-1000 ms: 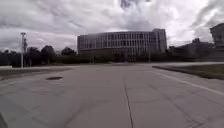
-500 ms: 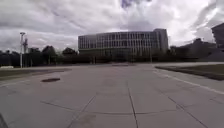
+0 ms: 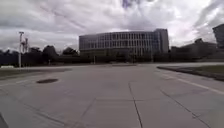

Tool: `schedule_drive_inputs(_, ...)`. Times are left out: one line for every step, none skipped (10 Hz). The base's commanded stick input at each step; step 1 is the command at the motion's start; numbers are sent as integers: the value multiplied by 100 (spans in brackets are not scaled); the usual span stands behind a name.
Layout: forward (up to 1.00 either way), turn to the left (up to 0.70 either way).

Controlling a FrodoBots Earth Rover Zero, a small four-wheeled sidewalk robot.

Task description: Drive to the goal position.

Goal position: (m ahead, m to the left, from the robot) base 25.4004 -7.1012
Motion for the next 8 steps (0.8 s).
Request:
schedule_drive_inputs(70, 1)
schedule_drive_inputs(70, 1)
schedule_drive_inputs(70, 1)
schedule_drive_inputs(70, 1)
schedule_drive_inputs(70, 1)
schedule_drive_inputs(70, 1)
schedule_drive_inputs(70, 1)
schedule_drive_inputs(70, 1)
